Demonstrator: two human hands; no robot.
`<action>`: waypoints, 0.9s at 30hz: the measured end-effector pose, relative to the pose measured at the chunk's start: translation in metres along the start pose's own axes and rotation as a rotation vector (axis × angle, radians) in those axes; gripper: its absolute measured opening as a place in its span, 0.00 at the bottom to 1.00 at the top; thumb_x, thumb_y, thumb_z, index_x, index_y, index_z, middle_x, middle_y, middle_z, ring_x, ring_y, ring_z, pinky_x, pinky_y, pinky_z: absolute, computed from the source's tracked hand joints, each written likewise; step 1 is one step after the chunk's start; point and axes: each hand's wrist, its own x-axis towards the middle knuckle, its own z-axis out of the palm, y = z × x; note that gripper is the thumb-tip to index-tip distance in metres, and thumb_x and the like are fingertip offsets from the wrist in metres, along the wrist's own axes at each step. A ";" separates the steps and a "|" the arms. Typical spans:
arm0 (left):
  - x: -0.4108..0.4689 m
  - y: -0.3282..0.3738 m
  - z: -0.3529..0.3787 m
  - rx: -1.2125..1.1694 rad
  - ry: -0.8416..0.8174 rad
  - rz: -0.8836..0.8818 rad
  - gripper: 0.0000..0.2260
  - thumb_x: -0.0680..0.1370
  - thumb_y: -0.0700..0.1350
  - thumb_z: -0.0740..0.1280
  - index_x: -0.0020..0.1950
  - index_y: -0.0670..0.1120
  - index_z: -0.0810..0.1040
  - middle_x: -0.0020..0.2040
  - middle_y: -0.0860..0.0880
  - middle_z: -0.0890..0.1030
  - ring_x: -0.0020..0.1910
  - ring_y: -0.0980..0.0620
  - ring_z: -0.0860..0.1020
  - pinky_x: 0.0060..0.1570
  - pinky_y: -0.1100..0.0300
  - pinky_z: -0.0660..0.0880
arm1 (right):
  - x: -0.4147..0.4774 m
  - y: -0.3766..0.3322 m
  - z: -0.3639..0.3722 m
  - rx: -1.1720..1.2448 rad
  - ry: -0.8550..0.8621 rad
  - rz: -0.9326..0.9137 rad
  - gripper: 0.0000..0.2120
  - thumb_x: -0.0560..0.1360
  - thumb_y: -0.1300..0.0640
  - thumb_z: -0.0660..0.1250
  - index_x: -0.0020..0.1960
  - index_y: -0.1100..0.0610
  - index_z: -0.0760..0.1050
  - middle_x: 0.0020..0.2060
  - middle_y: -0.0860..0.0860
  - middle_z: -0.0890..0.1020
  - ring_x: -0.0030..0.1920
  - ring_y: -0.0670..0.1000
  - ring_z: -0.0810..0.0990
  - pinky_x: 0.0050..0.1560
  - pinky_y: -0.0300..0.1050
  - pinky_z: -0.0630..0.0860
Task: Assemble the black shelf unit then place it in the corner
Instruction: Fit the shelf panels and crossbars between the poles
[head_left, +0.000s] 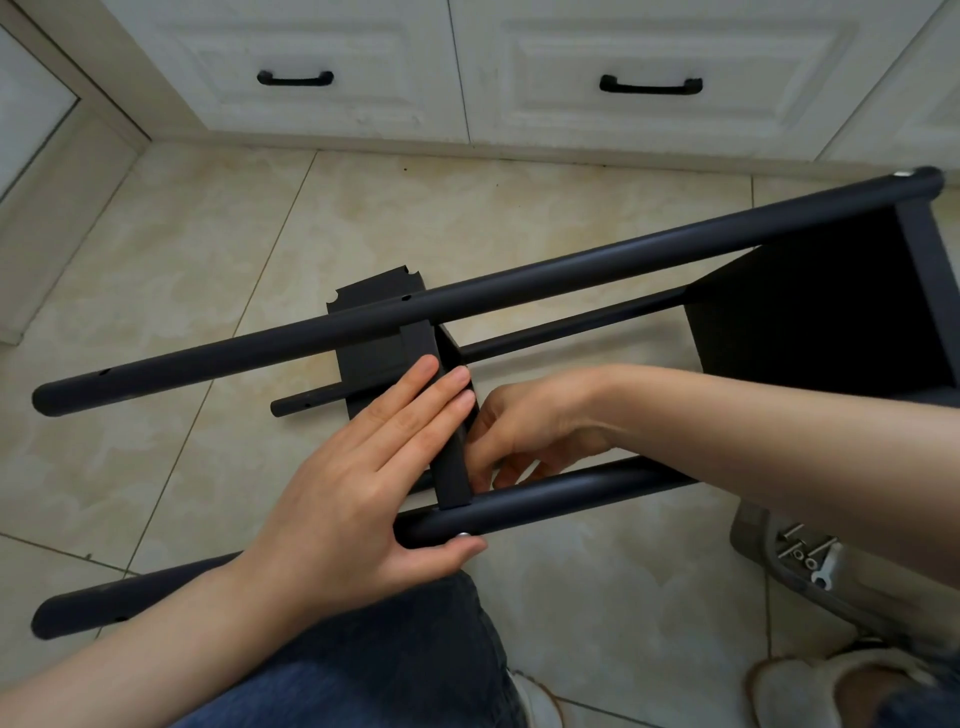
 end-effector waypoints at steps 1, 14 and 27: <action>0.000 0.000 0.000 -0.001 0.004 0.002 0.40 0.75 0.65 0.68 0.78 0.40 0.65 0.81 0.47 0.63 0.81 0.48 0.57 0.79 0.58 0.56 | 0.000 -0.001 0.000 0.003 -0.001 0.001 0.04 0.76 0.63 0.68 0.43 0.59 0.79 0.34 0.50 0.82 0.38 0.48 0.79 0.45 0.42 0.77; -0.001 -0.001 0.000 0.007 0.011 0.005 0.40 0.74 0.63 0.70 0.78 0.40 0.66 0.80 0.46 0.64 0.81 0.46 0.58 0.75 0.44 0.64 | 0.001 0.001 -0.001 -0.006 -0.011 -0.010 0.04 0.76 0.60 0.69 0.44 0.58 0.80 0.36 0.50 0.82 0.37 0.47 0.79 0.45 0.42 0.76; 0.000 0.000 -0.001 0.009 0.006 0.000 0.40 0.74 0.63 0.70 0.78 0.40 0.66 0.80 0.46 0.64 0.81 0.47 0.57 0.76 0.47 0.63 | -0.002 -0.002 -0.005 -0.005 -0.029 -0.008 0.04 0.76 0.61 0.69 0.42 0.58 0.79 0.35 0.50 0.81 0.36 0.47 0.77 0.39 0.37 0.75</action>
